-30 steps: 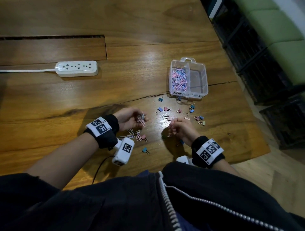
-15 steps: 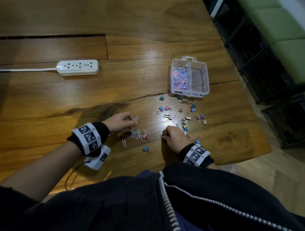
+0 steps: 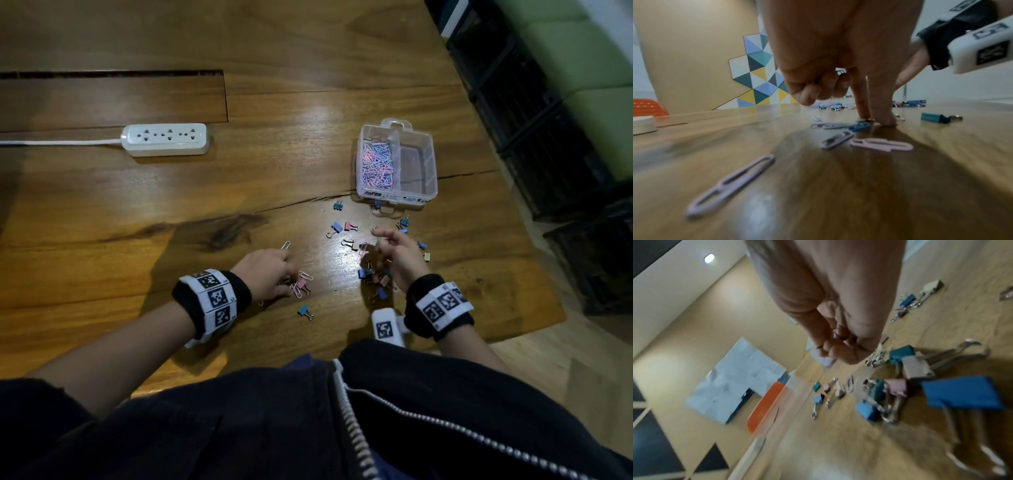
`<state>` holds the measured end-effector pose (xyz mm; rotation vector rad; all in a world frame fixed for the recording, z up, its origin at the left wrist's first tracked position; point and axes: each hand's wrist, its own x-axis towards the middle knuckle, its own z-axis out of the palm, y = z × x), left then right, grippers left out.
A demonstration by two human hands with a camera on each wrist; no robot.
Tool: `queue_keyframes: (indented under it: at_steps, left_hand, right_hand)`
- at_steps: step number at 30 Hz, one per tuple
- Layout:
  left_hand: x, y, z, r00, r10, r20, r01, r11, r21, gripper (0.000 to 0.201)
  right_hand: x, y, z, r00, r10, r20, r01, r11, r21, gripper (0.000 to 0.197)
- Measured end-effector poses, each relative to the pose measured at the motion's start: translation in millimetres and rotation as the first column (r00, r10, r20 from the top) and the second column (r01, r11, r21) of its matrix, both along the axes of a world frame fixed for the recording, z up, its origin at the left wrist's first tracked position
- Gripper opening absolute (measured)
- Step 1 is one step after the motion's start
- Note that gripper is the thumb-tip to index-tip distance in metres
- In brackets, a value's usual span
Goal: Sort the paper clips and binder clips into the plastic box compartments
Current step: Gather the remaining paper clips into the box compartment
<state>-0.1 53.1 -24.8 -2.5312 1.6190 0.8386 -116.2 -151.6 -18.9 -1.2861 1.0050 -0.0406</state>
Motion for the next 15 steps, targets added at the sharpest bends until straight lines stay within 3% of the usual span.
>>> queue_keyframes:
  at_steps: [3, 5, 6, 8, 10, 13, 15]
  left_hand:
    - [-2, -4, -1, 1.0, 0.003, -0.019, -0.003, 1.0, 0.023, 0.037]
    - [-3, -8, -3, 0.999, 0.028, -0.047, -0.025, 0.998, 0.061, 0.037]
    - [-3, -10, -4, 0.997, 0.039, -0.06, -0.034, 0.996, 0.082, 0.037]
    - [-3, -13, -5, 0.995, 0.051, -0.091, -0.04, 0.992, 0.123, 0.033]
    - [0, -15, -4, 0.991, 0.041, -0.128, -0.023, 0.99, 0.137, 0.024]
    - [6, -14, -1, 0.967, 0.092, -0.238, -0.066, 0.991, 0.113, 0.02]
    - [13, -11, 1, 0.911, 0.189, -0.367, -0.177, 0.982, 0.066, 0.027]
  right_hand:
    - [5, -9, 6, 0.987, -0.141, 0.074, 0.122, 0.969, 0.217, 0.014]
    - [8, -10, 4, 0.984, -0.173, 0.051, 0.155, 0.957, 0.246, 0.012]
    - [10, -11, 0, 0.992, -0.126, 0.002, 0.124, 0.98, 0.158, 0.013]
    - [14, -8, -6, 0.985, 0.051, -0.167, -0.076, 0.986, -0.149, 0.013]
    - [17, -2, -9, 0.937, 0.161, -0.311, -0.275, 0.887, -0.37, 0.013]
    - [19, 4, -7, 0.857, 0.229, -0.461, -0.464, 0.734, -0.496, 0.023]
    - [20, 5, -5, 0.831, 0.245, -0.5, -0.512, 0.691, -0.511, 0.02]
